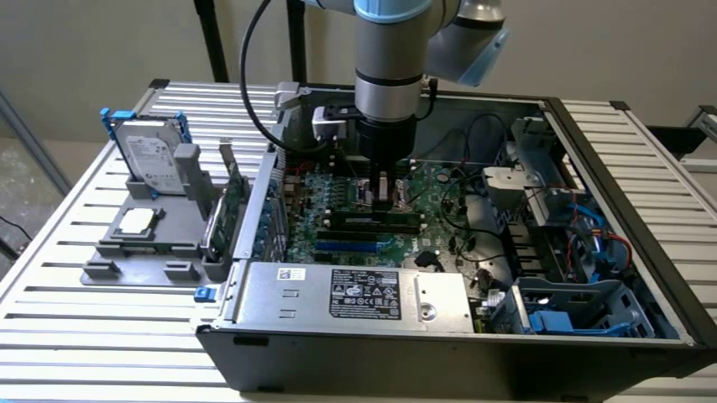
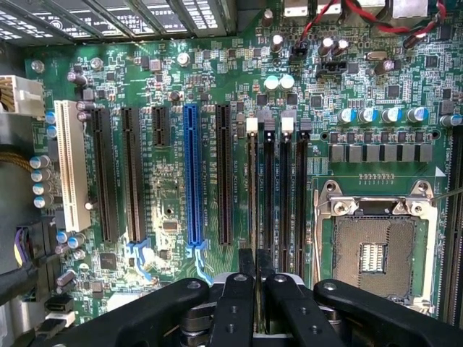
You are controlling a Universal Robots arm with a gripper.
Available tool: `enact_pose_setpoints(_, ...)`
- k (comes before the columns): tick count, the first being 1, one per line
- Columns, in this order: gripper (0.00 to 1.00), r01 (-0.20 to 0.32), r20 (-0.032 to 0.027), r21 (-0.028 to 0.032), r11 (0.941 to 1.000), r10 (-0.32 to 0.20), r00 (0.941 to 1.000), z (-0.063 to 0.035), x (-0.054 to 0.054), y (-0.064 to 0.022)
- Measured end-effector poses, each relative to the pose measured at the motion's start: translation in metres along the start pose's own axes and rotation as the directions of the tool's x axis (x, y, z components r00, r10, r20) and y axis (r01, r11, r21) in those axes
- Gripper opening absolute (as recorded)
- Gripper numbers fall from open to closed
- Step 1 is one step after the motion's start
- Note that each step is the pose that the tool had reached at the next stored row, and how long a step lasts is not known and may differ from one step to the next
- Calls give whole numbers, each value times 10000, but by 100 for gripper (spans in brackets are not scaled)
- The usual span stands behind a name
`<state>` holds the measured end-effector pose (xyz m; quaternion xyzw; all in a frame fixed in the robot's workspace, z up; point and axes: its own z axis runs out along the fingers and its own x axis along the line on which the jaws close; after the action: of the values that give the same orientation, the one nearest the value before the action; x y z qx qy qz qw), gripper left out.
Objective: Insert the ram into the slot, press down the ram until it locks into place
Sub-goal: 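Insert the ram into the slot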
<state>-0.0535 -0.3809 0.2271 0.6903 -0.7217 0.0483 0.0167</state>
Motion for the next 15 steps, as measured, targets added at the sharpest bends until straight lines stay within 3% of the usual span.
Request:
enact_pose_setpoints(12,15,-15,-22,-4,10000,15,10000,16,-1,1)
enact_pose_setpoints(13,21,-16,-19,-2,10000,16,10000,6,-1,0)
enact_pose_setpoints(15,21,-17,-20,-7,10000,17,10000,-69,6,-3)
